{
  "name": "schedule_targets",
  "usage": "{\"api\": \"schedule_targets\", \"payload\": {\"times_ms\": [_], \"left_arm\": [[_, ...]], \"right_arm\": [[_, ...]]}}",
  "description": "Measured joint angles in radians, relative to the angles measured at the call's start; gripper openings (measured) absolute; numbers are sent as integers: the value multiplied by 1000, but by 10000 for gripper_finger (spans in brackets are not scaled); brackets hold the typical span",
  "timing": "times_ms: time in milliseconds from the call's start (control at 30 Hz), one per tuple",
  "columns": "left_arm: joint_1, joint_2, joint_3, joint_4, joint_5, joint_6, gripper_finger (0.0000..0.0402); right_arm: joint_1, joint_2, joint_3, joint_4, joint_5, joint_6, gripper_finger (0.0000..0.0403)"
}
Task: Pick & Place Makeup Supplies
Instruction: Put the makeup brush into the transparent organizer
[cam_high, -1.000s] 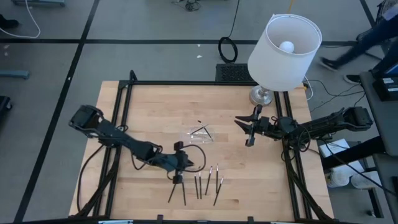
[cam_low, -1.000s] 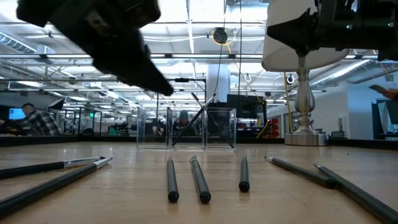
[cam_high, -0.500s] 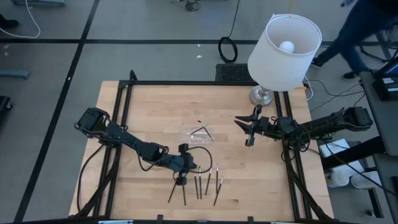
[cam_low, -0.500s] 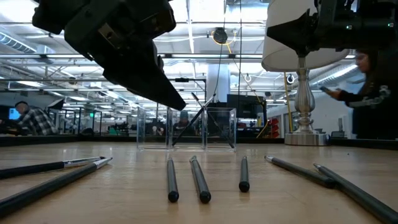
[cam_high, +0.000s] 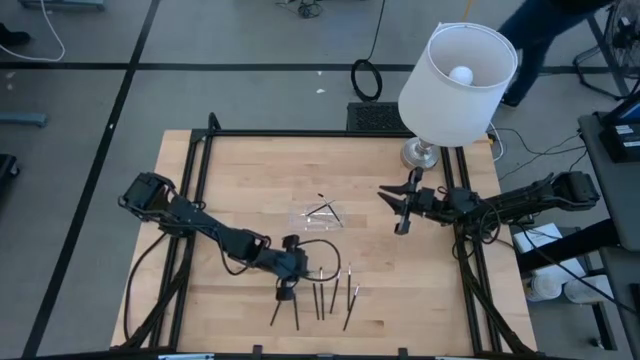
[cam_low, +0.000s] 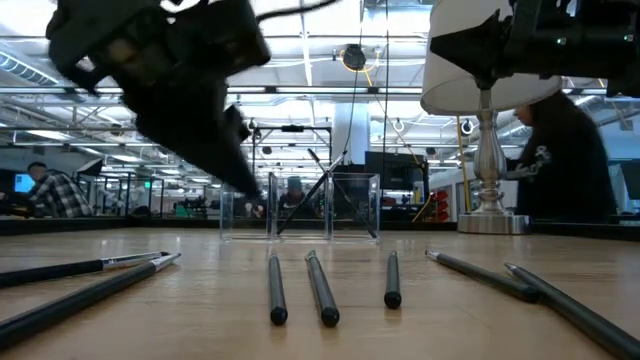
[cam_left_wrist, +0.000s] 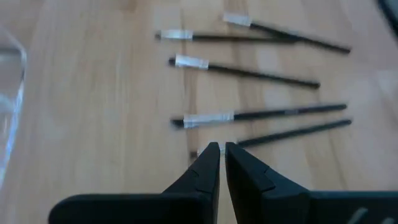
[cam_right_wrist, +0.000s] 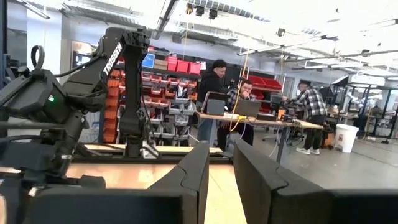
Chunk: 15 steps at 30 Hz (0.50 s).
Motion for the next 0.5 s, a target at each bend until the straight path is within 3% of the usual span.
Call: {"api": "schedule_targets", "payload": {"times_ms": [233,500], "left_arm": [[-4,-6,-1,-112,110,3,31],[-30,-6,-1,-134,118,10,31]], "right_arm": [[0,0,0,2,0,21,65],[0,0,0,6,0,3,65]]}}
